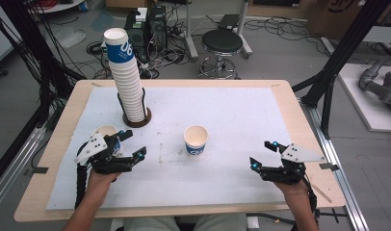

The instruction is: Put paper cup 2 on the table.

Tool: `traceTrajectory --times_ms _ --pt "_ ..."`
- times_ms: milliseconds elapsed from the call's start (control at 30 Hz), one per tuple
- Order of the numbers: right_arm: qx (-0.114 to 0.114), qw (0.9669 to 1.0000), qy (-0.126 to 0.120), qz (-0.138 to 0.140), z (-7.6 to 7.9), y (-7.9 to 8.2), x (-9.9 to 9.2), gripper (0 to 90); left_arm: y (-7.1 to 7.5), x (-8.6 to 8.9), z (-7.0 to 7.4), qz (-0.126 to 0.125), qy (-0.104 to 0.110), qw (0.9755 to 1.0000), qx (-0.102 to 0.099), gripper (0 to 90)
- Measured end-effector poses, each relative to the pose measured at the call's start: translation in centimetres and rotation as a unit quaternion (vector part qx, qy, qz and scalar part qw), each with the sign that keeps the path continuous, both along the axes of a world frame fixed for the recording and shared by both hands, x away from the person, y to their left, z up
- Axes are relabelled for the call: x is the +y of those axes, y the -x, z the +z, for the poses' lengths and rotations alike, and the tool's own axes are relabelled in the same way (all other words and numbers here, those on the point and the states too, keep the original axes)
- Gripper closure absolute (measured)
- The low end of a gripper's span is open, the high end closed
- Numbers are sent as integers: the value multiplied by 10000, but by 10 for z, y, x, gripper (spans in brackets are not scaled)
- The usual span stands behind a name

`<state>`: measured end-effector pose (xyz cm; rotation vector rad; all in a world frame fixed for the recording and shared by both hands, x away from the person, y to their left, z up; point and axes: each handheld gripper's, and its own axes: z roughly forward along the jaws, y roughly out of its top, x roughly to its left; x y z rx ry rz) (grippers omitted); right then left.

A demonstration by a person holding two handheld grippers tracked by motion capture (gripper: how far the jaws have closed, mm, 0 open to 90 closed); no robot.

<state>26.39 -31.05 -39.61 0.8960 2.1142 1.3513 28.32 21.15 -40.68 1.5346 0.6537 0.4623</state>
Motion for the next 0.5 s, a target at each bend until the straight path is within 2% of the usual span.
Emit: traceTrajectory --times_ms 500 --pt "1 10000 -60 -14 -1 -1 -2 205 0 -1 0 -24 -5 10000 -59 167"
